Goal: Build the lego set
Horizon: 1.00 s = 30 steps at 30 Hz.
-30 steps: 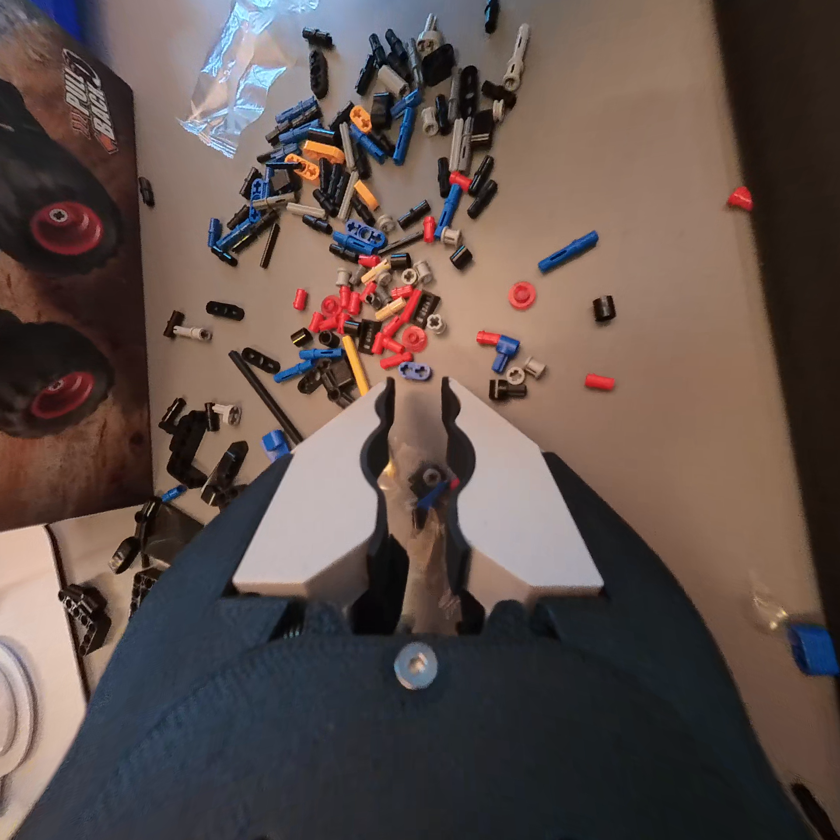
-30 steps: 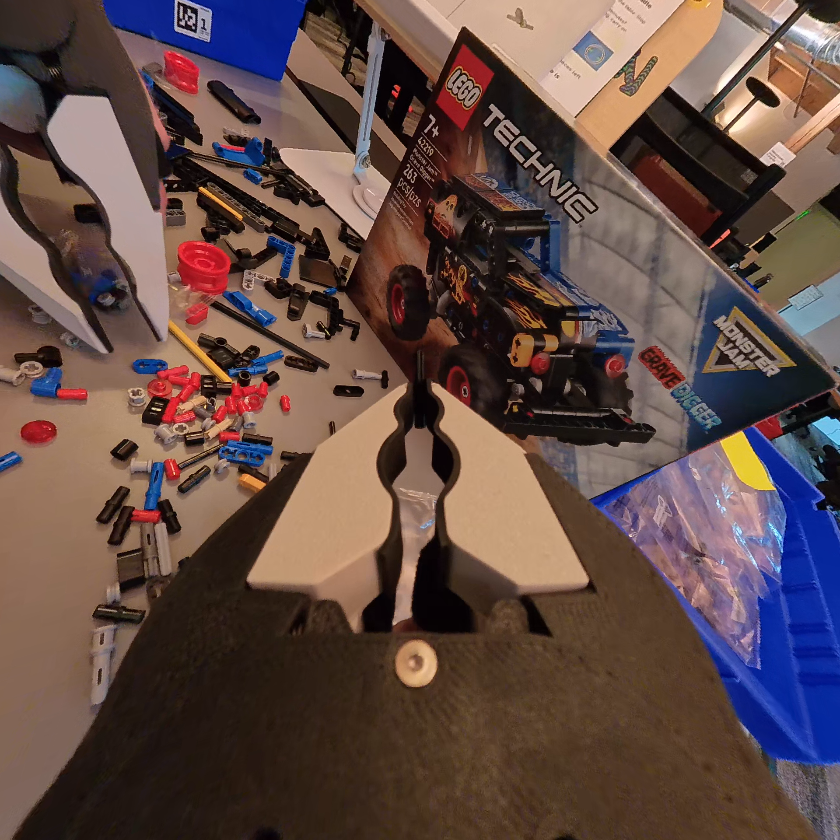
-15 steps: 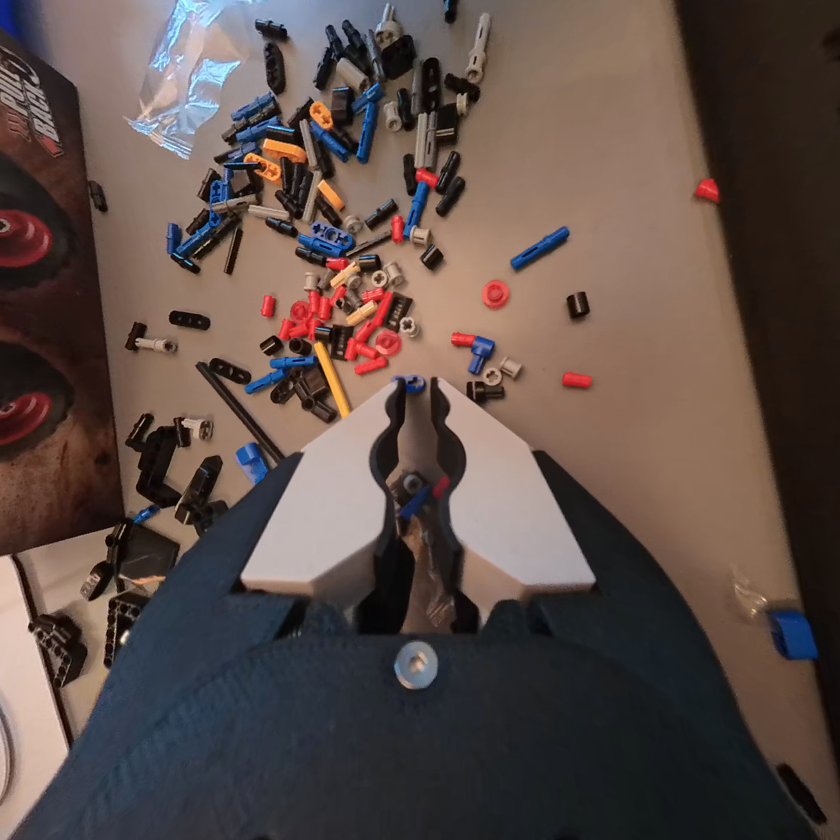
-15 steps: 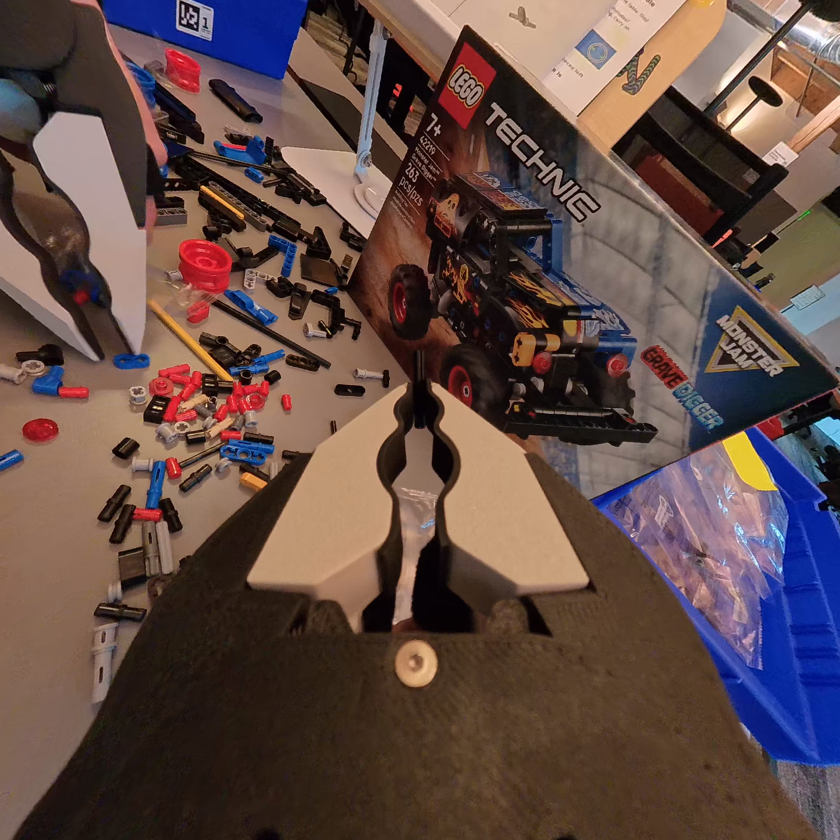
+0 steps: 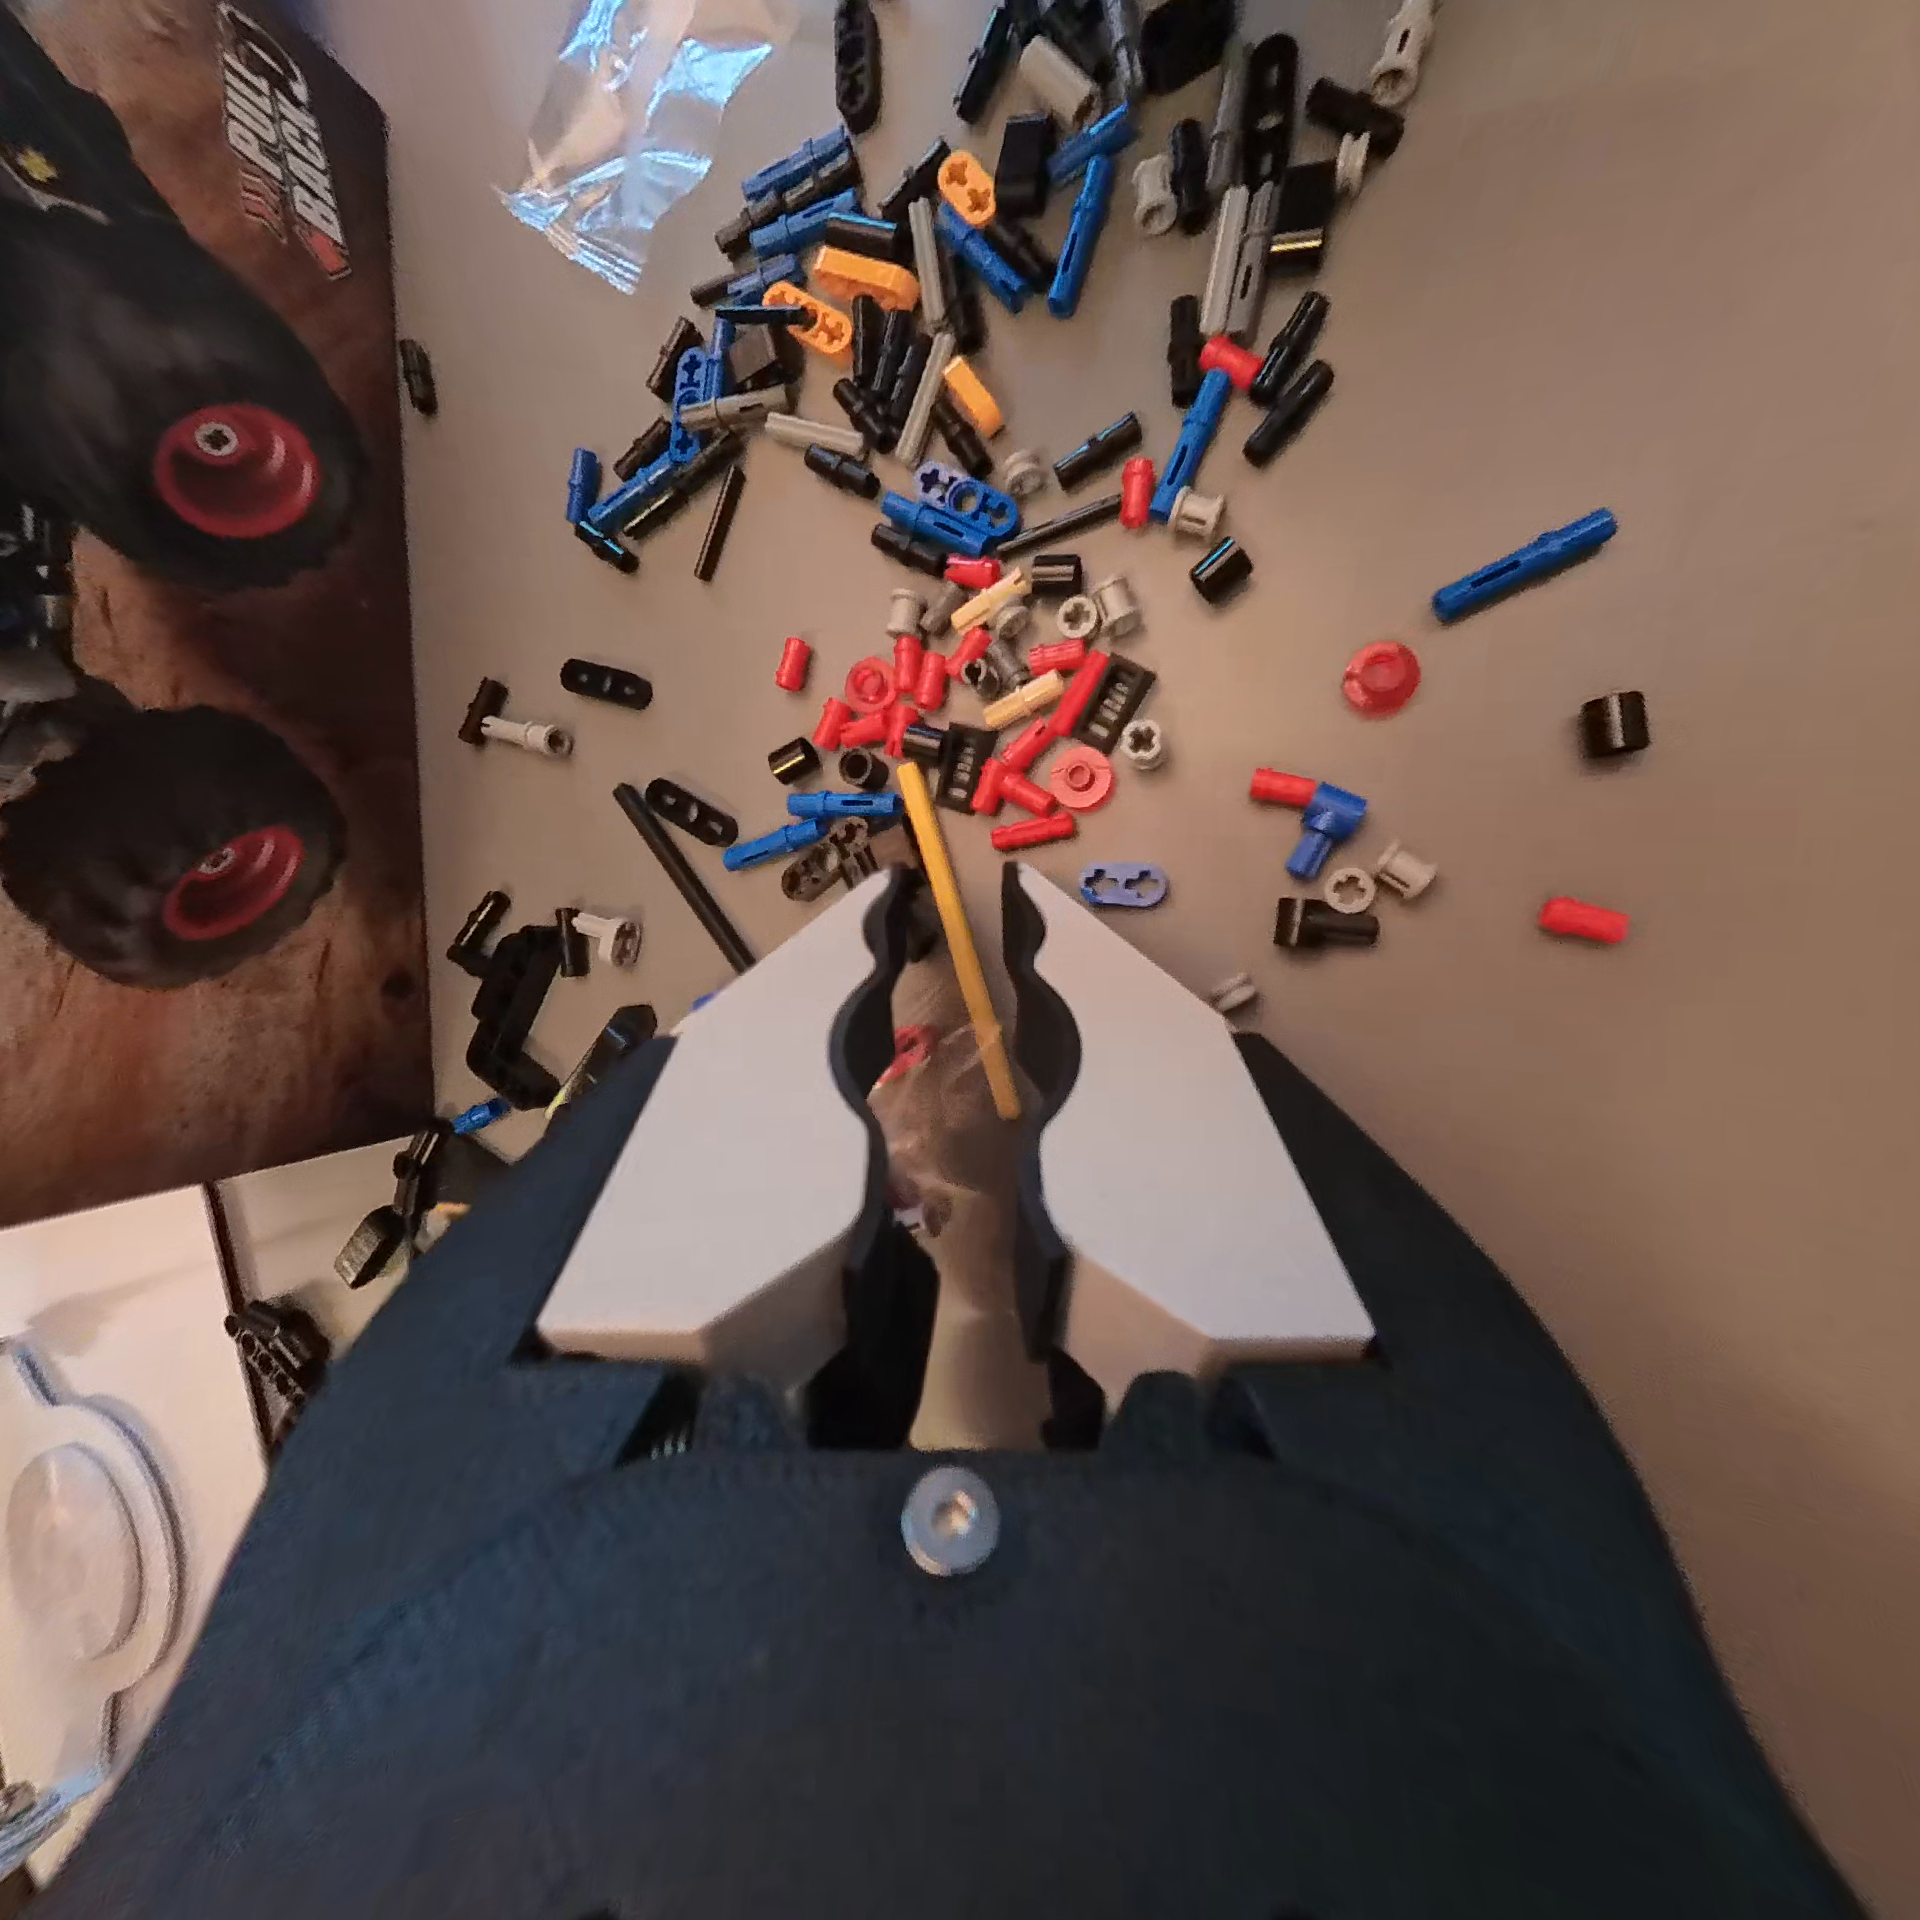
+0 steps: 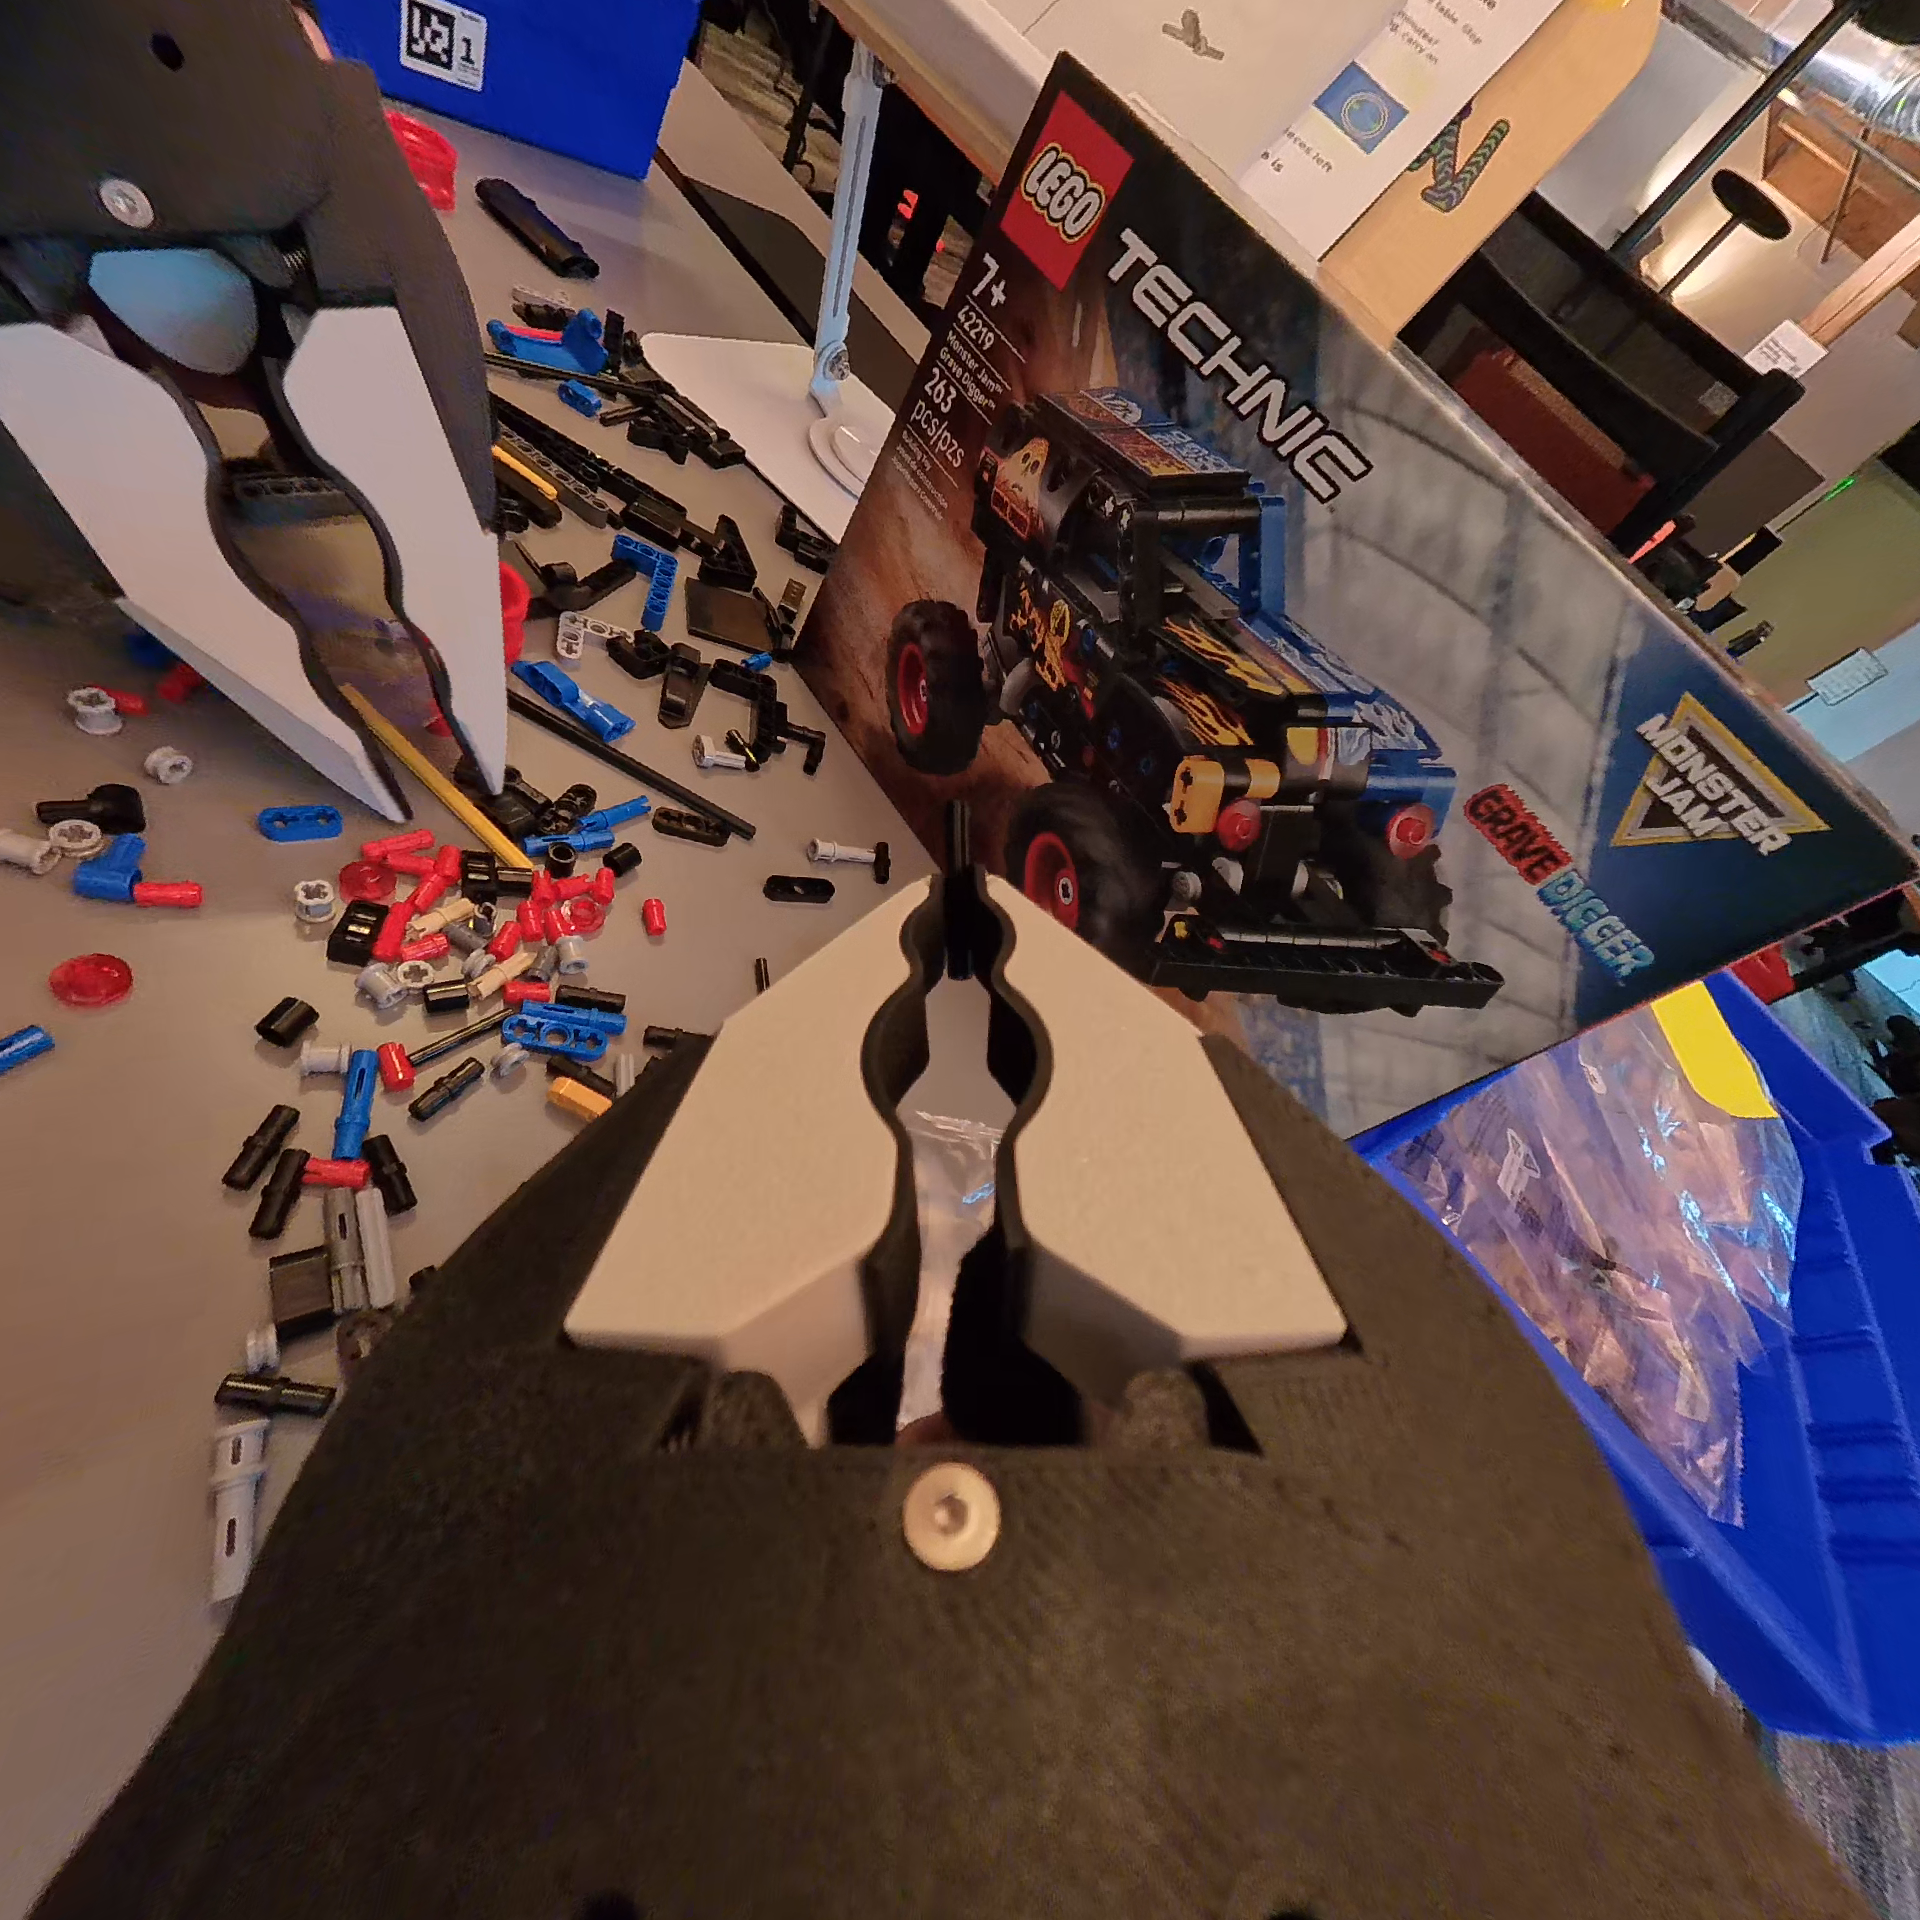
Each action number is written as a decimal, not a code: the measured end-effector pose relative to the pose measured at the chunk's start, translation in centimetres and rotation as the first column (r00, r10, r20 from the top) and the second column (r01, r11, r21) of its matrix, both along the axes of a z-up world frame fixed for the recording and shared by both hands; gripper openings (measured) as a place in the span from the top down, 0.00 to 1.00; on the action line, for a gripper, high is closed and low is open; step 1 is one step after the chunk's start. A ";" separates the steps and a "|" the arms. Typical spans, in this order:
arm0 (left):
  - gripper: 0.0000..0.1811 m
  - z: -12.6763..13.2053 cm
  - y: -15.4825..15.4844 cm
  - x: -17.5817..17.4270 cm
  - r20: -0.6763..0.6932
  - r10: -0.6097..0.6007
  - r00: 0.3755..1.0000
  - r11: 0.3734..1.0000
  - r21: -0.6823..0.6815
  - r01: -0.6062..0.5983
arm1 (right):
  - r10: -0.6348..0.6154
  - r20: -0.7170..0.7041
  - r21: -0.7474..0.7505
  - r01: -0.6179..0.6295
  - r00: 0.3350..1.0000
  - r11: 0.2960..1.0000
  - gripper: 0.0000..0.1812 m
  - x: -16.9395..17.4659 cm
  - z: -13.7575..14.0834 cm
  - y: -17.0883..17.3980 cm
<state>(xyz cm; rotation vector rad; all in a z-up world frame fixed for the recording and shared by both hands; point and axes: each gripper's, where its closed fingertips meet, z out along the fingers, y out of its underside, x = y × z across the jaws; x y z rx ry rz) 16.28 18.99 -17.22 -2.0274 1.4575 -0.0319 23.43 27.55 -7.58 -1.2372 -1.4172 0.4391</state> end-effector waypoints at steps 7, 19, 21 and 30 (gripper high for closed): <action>0.93 -0.1 -1.4 0.4 0.010 -0.050 0.999 0.997 -0.061 0.050 | 0.002 0.001 -0.001 -0.002 1.000 1.000 0.98 0.0 0.0 0.0; 0.89 0.1 -0.1 0.1 0.009 -0.014 1.000 1.000 -0.012 0.014 | 0.001 0.005 -0.004 -0.001 1.000 1.000 0.98 0.0 -0.2 0.0; 0.89 0.0 -0.1 0.2 0.013 -0.016 1.000 1.000 -0.016 0.016 | 0.000 0.005 -0.005 0.000 1.000 1.000 0.98 0.0 -0.2 0.0; 0.91 -0.1 -1.5 0.8 0.020 -0.079 0.997 0.995 -0.063 0.080 | -0.013 -0.002 0.000 0.013 1.000 1.000 0.99 0.2 0.0 0.2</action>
